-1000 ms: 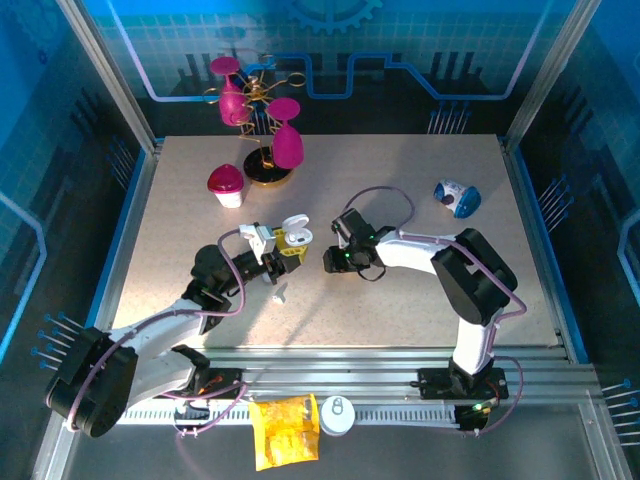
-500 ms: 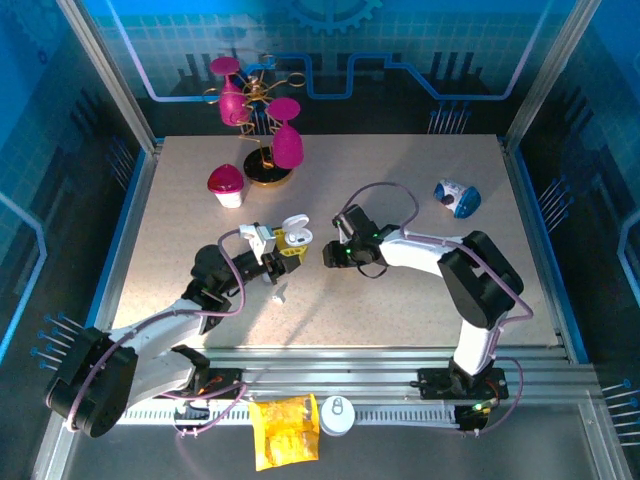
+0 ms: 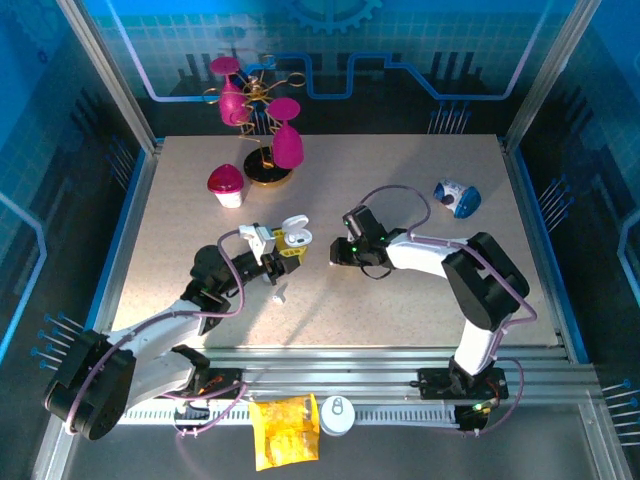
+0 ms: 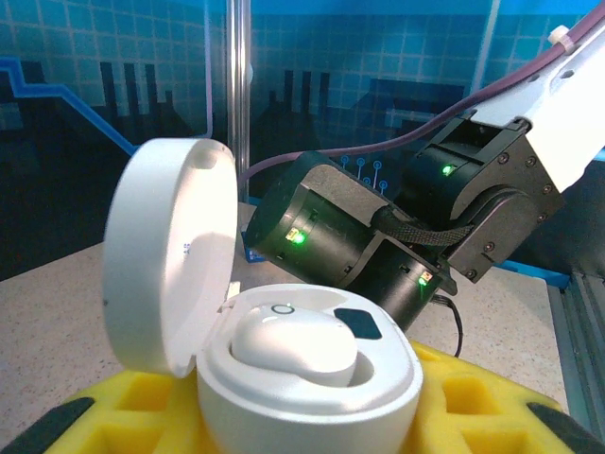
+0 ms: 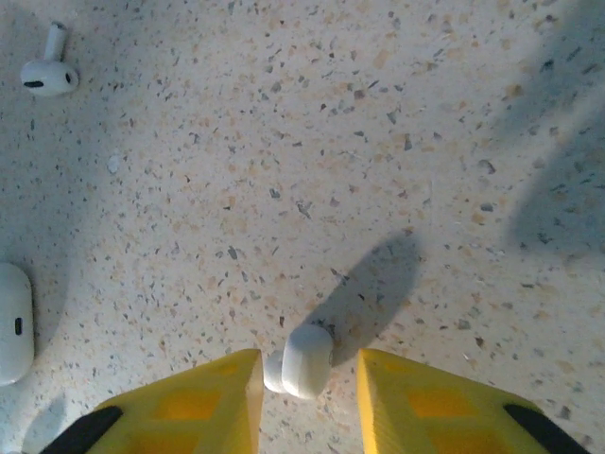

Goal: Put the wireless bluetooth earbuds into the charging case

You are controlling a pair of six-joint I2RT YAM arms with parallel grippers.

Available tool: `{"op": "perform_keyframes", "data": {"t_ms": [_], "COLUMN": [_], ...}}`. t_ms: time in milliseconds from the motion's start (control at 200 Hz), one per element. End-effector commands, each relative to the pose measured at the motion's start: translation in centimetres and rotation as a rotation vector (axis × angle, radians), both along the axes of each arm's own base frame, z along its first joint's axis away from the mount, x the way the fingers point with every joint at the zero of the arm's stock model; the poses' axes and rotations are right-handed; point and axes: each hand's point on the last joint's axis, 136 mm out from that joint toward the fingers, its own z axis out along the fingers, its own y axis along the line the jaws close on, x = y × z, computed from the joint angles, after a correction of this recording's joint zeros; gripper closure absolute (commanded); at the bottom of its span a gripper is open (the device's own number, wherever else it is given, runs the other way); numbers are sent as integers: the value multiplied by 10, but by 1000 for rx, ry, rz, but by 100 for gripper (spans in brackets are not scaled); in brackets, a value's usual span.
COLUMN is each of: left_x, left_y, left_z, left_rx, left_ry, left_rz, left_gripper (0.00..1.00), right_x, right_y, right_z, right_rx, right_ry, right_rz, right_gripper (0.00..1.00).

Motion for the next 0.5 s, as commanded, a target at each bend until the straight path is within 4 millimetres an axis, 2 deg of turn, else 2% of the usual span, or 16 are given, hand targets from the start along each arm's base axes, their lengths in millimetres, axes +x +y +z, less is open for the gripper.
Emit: {"op": "perform_keyframes", "data": {"t_ms": [0,495], "left_x": [-1,0], "left_y": [3,0], "left_z": [5,7], "left_rx": [4,0], "left_ry": [-36,-36], "left_rz": [5,-6], "left_gripper": [72,72], "right_x": [2,1], "right_y": [4,8], "right_z": [-9,-23], "right_rx": [44,60], "right_ry": [39,84], "right_rz": [-18,-2], "right_gripper": [71,79]}}
